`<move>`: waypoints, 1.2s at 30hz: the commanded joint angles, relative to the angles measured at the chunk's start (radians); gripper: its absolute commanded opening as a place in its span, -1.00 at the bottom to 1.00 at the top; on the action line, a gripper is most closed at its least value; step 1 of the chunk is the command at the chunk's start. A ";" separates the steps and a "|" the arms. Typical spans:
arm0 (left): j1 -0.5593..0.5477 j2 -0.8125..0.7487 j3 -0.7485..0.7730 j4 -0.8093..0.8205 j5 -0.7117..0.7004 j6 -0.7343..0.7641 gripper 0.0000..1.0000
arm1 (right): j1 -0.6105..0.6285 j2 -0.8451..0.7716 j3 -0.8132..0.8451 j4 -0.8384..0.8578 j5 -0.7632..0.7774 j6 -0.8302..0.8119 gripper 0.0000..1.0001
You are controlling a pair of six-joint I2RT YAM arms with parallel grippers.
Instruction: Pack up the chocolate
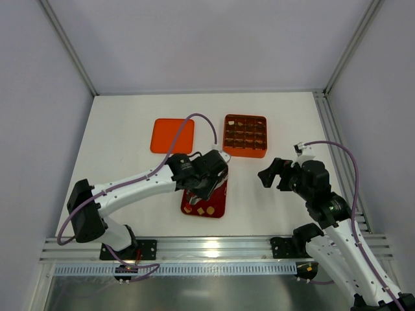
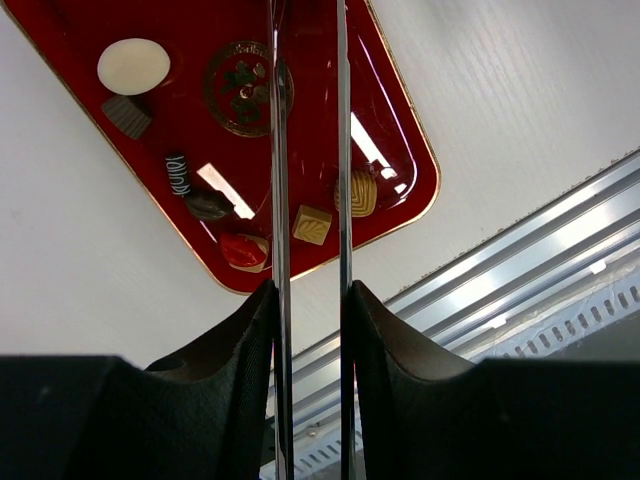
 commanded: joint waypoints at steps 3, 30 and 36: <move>-0.008 -0.003 -0.002 0.015 0.015 0.010 -0.31 | -0.003 -0.005 0.003 0.028 -0.003 0.007 0.99; -0.013 -0.006 -0.007 -0.008 0.017 0.033 -0.31 | -0.002 0.001 0.003 0.030 -0.003 0.005 0.99; -0.013 0.005 0.001 0.005 0.014 0.031 -0.31 | -0.002 -0.005 0.000 0.030 -0.003 0.008 0.99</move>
